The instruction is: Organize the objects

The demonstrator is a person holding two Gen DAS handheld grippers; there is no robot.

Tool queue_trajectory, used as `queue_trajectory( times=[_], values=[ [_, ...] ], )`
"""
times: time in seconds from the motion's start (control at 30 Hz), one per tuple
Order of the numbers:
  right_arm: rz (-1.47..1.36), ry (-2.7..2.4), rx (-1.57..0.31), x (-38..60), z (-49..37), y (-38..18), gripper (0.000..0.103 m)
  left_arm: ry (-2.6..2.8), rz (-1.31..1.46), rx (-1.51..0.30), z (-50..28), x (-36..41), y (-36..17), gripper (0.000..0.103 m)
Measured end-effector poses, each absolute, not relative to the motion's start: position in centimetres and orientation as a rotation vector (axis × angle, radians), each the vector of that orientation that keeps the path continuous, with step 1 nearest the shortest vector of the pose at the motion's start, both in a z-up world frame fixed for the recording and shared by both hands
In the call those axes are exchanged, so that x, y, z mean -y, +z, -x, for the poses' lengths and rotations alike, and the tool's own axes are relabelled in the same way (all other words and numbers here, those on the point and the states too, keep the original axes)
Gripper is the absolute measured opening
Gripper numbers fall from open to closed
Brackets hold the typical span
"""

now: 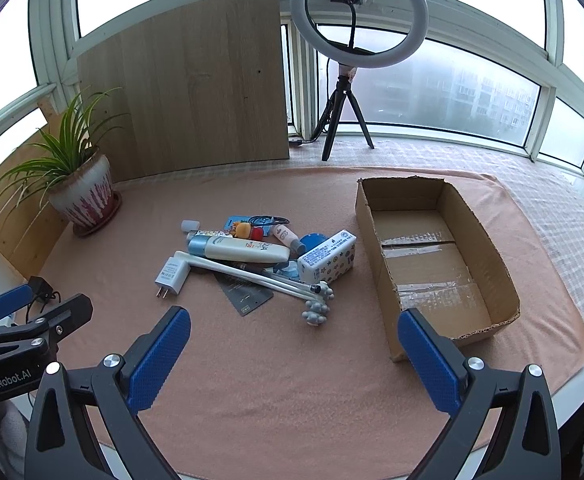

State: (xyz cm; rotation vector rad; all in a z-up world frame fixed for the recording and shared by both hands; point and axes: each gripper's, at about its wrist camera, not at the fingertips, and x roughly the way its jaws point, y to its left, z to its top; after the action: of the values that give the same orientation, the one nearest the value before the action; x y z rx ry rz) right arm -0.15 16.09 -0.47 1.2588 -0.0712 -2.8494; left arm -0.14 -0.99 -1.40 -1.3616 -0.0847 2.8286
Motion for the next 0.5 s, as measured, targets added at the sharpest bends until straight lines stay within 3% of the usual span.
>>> queue_trajectory(
  times=[0.5],
  values=[
    [-1.262,-2.849,0.075,-16.09,-0.41,-0.58,0.102,2.824,1.367,0.095,-0.22,1.18,-1.35,0.103]
  ],
)
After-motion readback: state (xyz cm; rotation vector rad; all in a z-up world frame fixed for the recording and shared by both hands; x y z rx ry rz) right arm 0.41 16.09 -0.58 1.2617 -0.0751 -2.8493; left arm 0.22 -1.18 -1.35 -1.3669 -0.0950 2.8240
